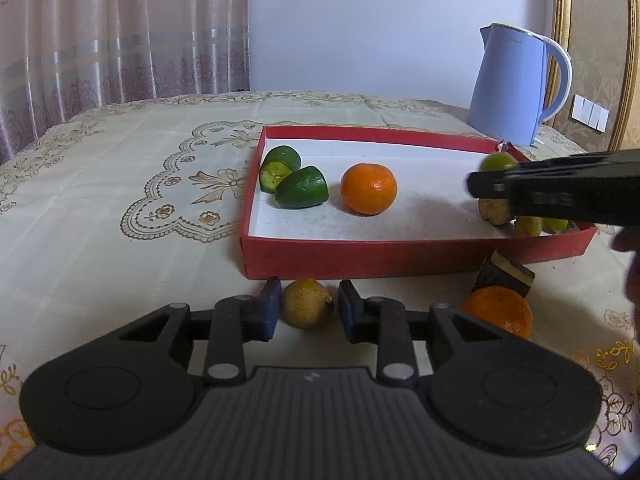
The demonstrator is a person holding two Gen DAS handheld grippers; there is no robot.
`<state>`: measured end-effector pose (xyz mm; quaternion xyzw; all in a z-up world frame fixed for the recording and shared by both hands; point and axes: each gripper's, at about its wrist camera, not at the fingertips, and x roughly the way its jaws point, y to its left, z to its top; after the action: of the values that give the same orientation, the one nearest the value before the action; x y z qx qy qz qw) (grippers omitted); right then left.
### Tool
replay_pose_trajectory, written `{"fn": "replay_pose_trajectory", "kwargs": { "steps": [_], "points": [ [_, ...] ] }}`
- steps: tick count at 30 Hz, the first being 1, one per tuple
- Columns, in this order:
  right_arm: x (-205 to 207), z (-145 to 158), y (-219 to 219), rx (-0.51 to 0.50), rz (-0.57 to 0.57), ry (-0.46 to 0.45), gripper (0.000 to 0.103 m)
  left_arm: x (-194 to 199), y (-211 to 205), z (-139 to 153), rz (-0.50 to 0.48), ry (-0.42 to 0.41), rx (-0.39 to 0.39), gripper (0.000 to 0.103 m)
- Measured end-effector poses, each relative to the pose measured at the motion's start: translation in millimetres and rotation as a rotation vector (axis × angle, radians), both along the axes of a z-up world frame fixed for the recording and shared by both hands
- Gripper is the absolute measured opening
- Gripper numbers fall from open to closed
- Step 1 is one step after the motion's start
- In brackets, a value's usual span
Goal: Organize fruits
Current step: 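Carry the green round fruit into the red box and open the right gripper, then withdraw the right gripper from the box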
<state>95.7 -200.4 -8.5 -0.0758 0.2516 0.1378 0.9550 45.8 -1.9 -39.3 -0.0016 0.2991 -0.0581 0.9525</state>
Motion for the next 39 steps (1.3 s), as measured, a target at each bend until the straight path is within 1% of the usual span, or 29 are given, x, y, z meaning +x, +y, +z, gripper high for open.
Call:
{"fn": "replay_pose_trajectory", "kwargs": {
  "steps": [6,11,13,15,18,19,21,23,24,26,31,34,39],
  "points": [
    [31.2,-10.3,15.9,-0.037,-0.018,0.037,0.033,-0.2,1.1,0.1,-0.002,0.000,-0.007,0.028],
    [49.5,-22.9,23.3,-0.056,-0.037,0.080,0.032,-0.4,0.8,0.0,-0.012,0.001,-0.010,0.032],
    [51.7,-24.0,22.7,-0.051,-0.045,0.074,0.033,-0.6,0.4,0.2,-0.013,0.001,-0.010,0.032],
    [53.9,-22.9,21.5,-0.047,-0.043,0.088,0.033,-0.6,-0.1,0.1,-0.013,0.001,-0.008,0.032],
    [53.4,-21.5,17.3,-0.017,-0.041,0.098,0.033,0.0,0.3,0.1,-0.012,0.001,-0.007,0.032],
    [50.8,-20.5,16.2,-0.014,-0.040,0.101,0.033,0.0,0.3,0.1,-0.013,0.001,-0.006,0.032],
    [41.6,-16.9,12.9,-0.004,-0.039,0.084,0.040,0.2,0.6,0.1,-0.013,0.001,-0.005,0.032],
    [27.2,-11.3,6.6,0.007,-0.049,0.047,0.063,0.7,0.4,0.0,-0.013,0.001,-0.004,0.032],
    [20.4,-8.5,2.9,0.018,-0.049,0.031,0.067,0.9,0.0,-0.1,-0.013,0.001,-0.002,0.032],
    [5.1,-3.5,-5.4,0.037,-0.053,-0.001,0.069,1.0,0.1,-0.2,-0.015,0.002,-0.002,0.033],
    [-26.7,-0.3,-25.4,0.070,-0.049,-0.010,0.069,1.5,0.1,-0.2,-0.015,0.002,-0.001,0.033],
    [-48.4,-3.8,-38.2,0.075,-0.077,-0.036,0.069,1.6,-0.7,-0.2,-0.015,0.002,0.003,0.033],
    [-71.2,-10.5,-59.2,0.091,-0.076,-0.003,0.069,1.7,-2.3,-0.2,-0.015,0.002,0.010,0.033]
  ]
}}
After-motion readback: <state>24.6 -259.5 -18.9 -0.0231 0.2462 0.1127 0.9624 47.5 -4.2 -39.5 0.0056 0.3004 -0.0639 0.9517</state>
